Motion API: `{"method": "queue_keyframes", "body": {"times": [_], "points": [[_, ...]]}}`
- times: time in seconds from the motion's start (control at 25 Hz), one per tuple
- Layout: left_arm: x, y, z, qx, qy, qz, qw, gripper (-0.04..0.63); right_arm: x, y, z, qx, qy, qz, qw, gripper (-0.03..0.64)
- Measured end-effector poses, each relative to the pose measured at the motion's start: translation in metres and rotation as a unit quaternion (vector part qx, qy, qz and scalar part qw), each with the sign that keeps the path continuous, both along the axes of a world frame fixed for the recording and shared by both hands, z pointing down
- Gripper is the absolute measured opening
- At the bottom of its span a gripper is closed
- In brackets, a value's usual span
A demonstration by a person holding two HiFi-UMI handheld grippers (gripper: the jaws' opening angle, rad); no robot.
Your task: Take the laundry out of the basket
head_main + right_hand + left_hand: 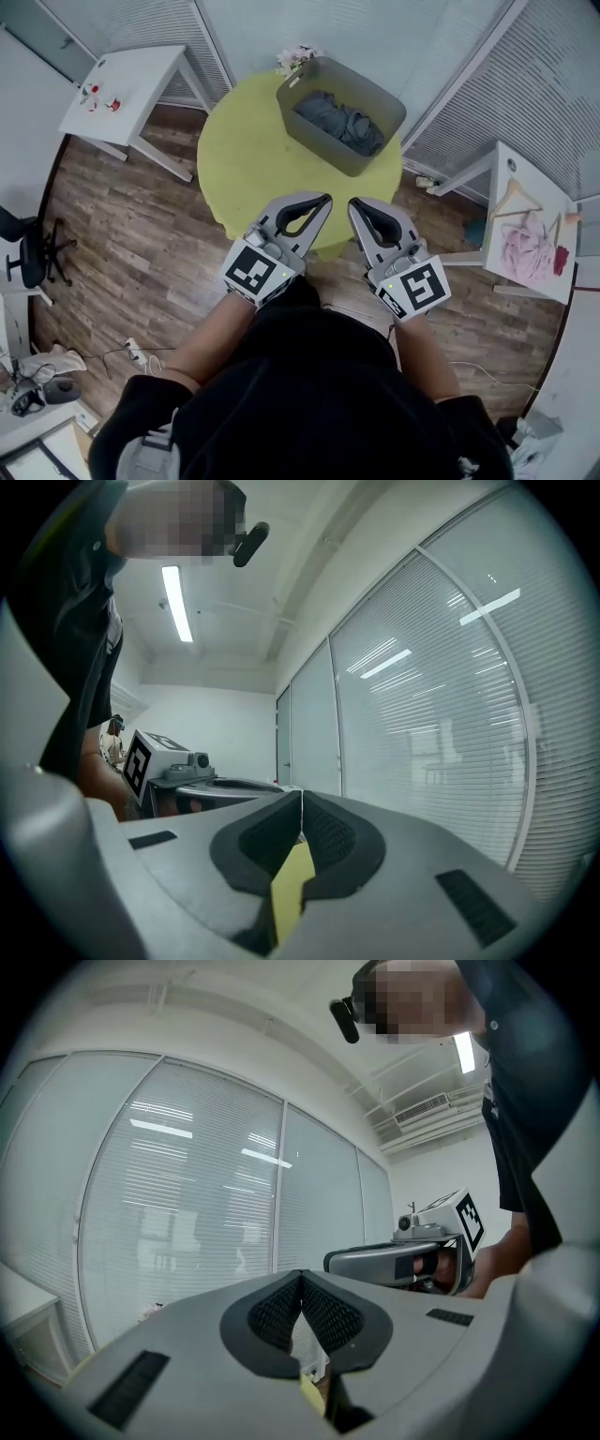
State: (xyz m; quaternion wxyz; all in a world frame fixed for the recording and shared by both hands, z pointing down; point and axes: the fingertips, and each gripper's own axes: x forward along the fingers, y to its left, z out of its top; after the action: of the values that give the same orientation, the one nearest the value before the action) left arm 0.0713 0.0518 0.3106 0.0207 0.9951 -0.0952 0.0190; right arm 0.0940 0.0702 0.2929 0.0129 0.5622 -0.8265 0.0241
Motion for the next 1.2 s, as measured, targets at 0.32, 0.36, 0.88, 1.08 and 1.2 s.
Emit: {"method": "queue_keyframes", "body": {"times": [0.32,0.36,0.88,1.08,1.2], "points": [[0.006,-0.063,0.004,0.002,-0.002,0.01,0.9999,0.009,0.007,-0.058,0.006,-0.011,0.008,0.018,1.0,0.023],[0.006,-0.07,0.007,-0.002,-0.003,0.012,0.9999,0.009,0.008,-0.063,0.008,-0.013,0.008,0.021,1.0,0.023],[0.038,-0.138,0.024,-0.006,-0.006,0.009,0.9999,0.009,0.049,-0.127,0.025,-0.029,0.002,0.039,0.999,0.023],[0.062,-0.166,0.024,0.005,-0.012,-0.011,0.9999,0.009,0.082,-0.159,0.031,-0.033,0.003,0.026,0.999,0.023],[0.077,-0.185,0.029,0.002,-0.01,-0.029,0.9995,0.009,0.104,-0.179,0.039,-0.038,0.007,0.019,0.999,0.023]]}}
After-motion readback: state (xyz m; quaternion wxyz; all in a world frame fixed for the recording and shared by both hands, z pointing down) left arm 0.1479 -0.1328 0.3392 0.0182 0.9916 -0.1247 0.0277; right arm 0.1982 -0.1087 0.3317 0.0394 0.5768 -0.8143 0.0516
